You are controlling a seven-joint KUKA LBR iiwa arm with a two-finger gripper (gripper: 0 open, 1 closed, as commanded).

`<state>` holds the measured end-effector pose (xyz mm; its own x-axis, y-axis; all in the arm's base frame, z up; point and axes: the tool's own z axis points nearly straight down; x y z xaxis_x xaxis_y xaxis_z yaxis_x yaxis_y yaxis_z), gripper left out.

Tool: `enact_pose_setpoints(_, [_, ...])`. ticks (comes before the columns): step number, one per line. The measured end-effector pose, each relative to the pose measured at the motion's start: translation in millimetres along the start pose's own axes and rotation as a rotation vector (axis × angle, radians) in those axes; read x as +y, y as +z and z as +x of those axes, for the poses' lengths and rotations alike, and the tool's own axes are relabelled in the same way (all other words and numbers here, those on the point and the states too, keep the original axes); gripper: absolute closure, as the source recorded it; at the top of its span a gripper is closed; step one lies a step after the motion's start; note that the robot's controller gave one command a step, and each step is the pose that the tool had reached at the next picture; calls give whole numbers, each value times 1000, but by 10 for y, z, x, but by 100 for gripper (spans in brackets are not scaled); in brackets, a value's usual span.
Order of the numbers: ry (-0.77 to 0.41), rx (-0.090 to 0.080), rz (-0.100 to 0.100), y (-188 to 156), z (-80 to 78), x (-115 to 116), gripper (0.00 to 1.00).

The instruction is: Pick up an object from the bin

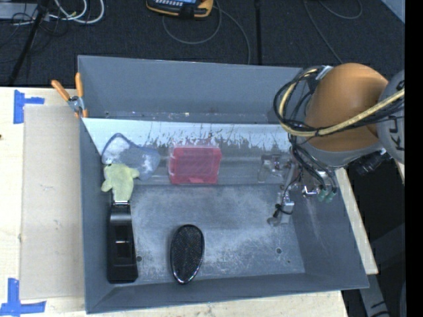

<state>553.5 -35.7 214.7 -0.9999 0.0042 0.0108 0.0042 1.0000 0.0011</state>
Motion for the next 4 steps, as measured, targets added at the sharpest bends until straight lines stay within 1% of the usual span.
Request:
enact_pose_setpoints(1, [-1,-8,1,-47,-13,0,0])
enact_pose_setpoints(2, [-68,-7,1,468,245,8,0])
enact_pose_setpoints(3, [-91,-4,0,604,330,-2,0])
enact_pose_setpoints(4, [-204,-8,2,1006,214,-118,0])
